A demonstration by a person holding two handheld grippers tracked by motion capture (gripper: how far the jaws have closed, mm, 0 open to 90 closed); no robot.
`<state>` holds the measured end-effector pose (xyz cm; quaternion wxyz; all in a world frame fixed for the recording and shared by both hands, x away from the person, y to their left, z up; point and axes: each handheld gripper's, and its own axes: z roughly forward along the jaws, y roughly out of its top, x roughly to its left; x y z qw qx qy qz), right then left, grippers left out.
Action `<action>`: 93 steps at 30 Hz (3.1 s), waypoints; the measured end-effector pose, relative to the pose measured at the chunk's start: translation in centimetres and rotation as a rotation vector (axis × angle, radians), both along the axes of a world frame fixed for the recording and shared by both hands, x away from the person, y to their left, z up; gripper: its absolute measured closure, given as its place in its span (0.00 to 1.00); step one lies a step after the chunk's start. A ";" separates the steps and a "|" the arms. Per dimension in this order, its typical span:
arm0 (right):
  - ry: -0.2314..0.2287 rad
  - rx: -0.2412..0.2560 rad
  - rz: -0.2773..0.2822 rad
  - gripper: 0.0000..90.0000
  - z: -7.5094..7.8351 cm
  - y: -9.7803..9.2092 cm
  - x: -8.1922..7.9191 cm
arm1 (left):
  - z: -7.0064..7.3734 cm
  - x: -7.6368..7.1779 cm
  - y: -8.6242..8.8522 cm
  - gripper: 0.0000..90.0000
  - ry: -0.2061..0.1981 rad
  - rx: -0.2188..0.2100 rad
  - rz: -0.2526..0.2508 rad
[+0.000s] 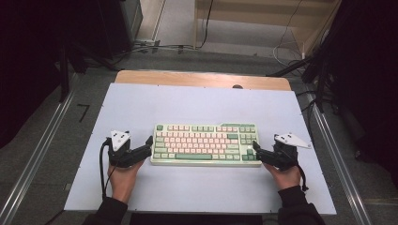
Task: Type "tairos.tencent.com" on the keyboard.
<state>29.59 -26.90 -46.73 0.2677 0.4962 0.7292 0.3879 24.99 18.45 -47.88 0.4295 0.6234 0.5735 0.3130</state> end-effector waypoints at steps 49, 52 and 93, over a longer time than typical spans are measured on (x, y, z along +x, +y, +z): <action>-0.002 0.022 0.224 0.48 0.3 6.9 0.9 | 0.2 1.7 -3.4 0.64 0.010 -0.045 -0.167; 0.011 0.039 0.241 0.57 0.3 7.3 0.9 | 0.2 1.7 -3.6 0.70 0.011 -0.039 -0.173; 0.054 0.097 0.271 0.98 0.1 9.2 1.1 | 0.4 2.5 -5.3 1.00 0.082 -0.032 -0.220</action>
